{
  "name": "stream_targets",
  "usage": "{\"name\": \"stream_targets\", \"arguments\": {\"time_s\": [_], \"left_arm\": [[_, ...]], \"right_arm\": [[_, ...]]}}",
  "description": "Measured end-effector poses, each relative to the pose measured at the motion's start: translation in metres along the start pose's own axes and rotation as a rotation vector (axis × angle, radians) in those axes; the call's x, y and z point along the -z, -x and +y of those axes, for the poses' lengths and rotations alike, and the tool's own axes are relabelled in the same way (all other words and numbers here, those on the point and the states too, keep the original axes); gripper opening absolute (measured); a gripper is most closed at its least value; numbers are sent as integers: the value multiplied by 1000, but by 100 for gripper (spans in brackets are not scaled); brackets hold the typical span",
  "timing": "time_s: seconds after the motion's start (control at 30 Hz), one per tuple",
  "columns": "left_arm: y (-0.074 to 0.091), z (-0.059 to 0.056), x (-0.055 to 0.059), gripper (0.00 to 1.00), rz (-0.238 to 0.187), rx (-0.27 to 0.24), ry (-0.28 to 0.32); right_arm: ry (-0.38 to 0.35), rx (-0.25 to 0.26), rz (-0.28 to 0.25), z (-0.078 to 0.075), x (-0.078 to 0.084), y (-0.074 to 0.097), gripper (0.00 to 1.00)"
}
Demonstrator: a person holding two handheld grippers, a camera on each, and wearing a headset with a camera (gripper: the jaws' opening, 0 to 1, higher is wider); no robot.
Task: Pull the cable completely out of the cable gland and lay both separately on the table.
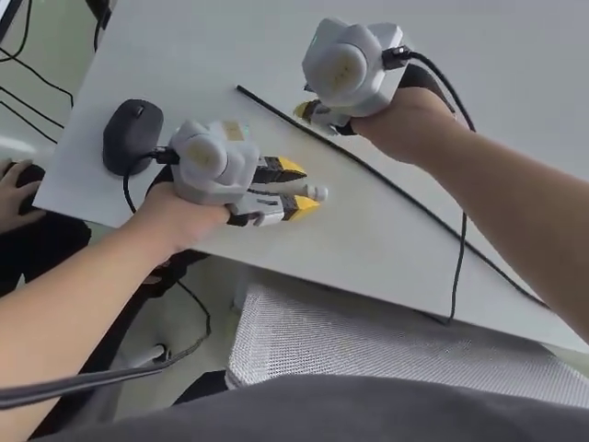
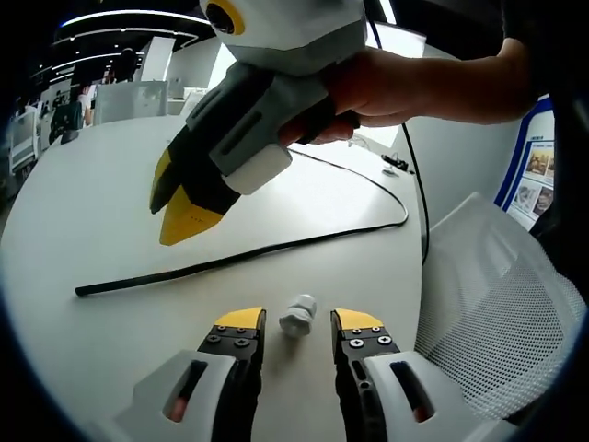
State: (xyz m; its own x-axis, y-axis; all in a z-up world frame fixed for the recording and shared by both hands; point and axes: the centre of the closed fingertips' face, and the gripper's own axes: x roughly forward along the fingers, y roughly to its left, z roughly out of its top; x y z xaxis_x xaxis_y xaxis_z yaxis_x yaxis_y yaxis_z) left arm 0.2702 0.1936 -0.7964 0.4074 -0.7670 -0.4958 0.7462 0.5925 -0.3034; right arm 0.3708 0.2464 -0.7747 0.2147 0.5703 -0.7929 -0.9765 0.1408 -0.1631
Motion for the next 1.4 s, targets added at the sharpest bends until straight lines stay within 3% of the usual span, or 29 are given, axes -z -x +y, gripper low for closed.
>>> {"name": "stream_targets", "arguments": {"time_s": [0.33, 0.5, 0.7, 0.87, 1.07, 1.2, 1.4], "left_arm": [[11, -9, -18, 36, -38, -58, 1], [18, -10, -27, 37, -87, -95, 60], [24, -16, -29, 41, -94, -129, 83], [32, -21, -30, 46, -88, -163, 106], [41, -31, -32, 50, -79, -187, 117], [50, -35, -36, 52, -84, -218, 124], [55, -46, -34, 53, -73, -245, 131]], "right_arm": [[-86, 62, -40, -15, 16, 53, 20], [-123, 79, -55, -16, 31, 83, 21], [-173, 82, -111, -13, 42, 117, 25], [-272, 93, -194, -10, 48, 147, 28], [-290, 112, -217, 1, 63, 178, 31], [-302, 111, -235, 9, 81, 198, 34], [-389, 118, -261, 20, 123, 221, 41]]}}
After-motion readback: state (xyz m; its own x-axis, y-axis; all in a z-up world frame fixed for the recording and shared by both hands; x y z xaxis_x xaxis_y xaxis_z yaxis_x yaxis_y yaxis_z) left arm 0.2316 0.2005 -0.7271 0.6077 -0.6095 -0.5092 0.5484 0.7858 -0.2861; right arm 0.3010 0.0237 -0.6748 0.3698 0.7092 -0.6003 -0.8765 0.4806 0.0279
